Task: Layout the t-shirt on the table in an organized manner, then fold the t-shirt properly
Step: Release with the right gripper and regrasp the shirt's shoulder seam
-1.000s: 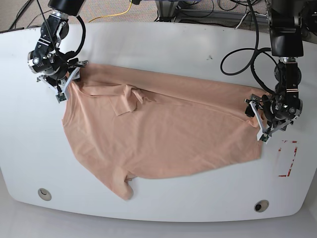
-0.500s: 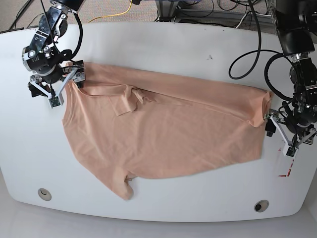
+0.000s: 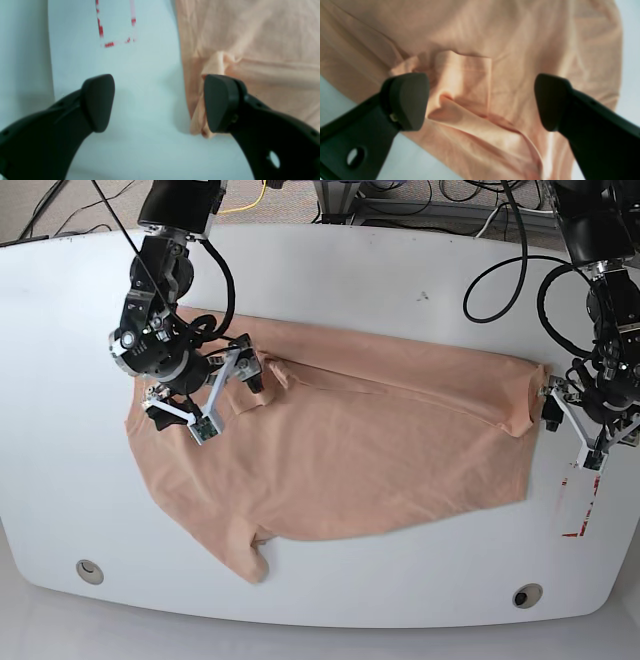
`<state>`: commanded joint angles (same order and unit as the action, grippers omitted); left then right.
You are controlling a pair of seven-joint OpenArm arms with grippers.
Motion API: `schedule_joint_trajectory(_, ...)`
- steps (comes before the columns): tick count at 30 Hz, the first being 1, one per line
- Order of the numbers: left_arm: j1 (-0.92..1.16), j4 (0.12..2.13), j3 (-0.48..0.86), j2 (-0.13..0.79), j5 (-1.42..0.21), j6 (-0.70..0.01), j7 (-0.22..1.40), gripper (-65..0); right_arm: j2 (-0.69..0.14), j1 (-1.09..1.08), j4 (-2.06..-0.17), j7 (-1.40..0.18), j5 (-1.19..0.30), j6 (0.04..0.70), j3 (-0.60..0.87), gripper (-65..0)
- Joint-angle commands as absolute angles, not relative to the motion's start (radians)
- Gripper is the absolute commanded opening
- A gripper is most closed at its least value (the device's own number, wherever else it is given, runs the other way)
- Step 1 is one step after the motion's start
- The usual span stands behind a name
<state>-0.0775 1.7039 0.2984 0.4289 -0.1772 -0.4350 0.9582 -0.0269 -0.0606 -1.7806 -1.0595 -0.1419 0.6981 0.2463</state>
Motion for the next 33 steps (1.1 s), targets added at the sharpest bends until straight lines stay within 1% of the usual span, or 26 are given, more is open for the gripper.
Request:
schedule_joint_trajectory(3, -0.068, 1.715, 0.298, 0.429, -0.177, -0.435, 0.958, -12.5, -0.027, -0.081, -1.716, -1.058, -0.145, 0.698, 0.246, -1.0)
schedule_joint_trajectory(5, -0.061, 1.719, 0.3, 0.429, -0.177, -0.435, 0.958, -12.5, -0.027, -0.09, -1.685, -1.056, -0.147, 0.698, 0.246, -4.4)
schedule_joint_trajectory(8, -0.058, 1.719, 0.3, 0.429, -0.177, -0.435, 0.957, -12.5, -0.027, -0.094, -1.655, -1.056, -0.147, 0.698, 0.243, -13.3)
schedule_joint_trajectory(11, -0.058, 1.718, 0.3, 0.429, -0.176, -0.435, 0.957, -12.5, -0.027, -0.094, -1.638, -1.056, -0.147, 0.698, 0.217, -17.6)
schedule_joint_trajectory(17, -0.058, 1.716, 0.3, 0.429, -0.176, -0.435, 0.957, -12.5, -0.027, -0.094, -1.626, -1.05, -0.147, 0.698, 0.189, -18.4)
schedule_joint_trajectory(21, -0.058, 1.716, 0.3, 0.429, -0.176, -0.435, 0.957, -12.5, -0.018, -0.09, -1.624, -1.018, -0.143, 0.698, 0.188, -18.7)
schedule_joint_trajectory(22, -0.058, 1.715, 0.3, 0.427, -0.176, -0.435, 0.957, -12.5, -0.016, -0.088, -1.621, -1.007, -0.143, 0.698, 0.188, -20.1)
schedule_joint_trajectory(24, -0.058, 1.715, 0.3, 0.427, -0.176, -0.435, 0.957, -12.5, -0.016, -0.09, -1.601, -1.003, -0.142, 0.698, 0.188, -24.9)
schedule_joint_trajectory(25, -0.058, 1.715, 0.3, 0.427, -0.176, -0.435, 0.957, -12.5, -0.016, -0.093, -1.58, -1.001, -0.142, 0.698, 0.189, -31.1)
schedule_joint_trajectory(27, -0.058, 1.715, 0.3, 0.427, -0.176, -0.435, 0.957, -12.5, -0.018, -0.093, -1.56, -1.0, -0.142, 0.698, 0.191, -38.2)
schedule_joint_trajectory(28, -0.058, 1.715, 0.3, 0.427, -0.176, -0.435, 0.957, -12.5, -0.018, -0.094, -1.547, -0.998, -0.143, 0.698, 0.191, -44.5)
schedule_joint_trajectory(29, -0.058, 1.715, 0.3, 0.427, -0.176, -0.435, 0.957, -12.5, -0.018, -0.094, -1.544, -0.998, -0.143, 0.698, 0.191, -48.2)
schedule_joint_trajectory(33, -0.058, 1.715, 0.3, 0.427, -0.176, -0.435, 0.957, -12.5, -0.018, -0.094, -1.546, -0.998, -0.143, 0.698, 0.191, -59.8)
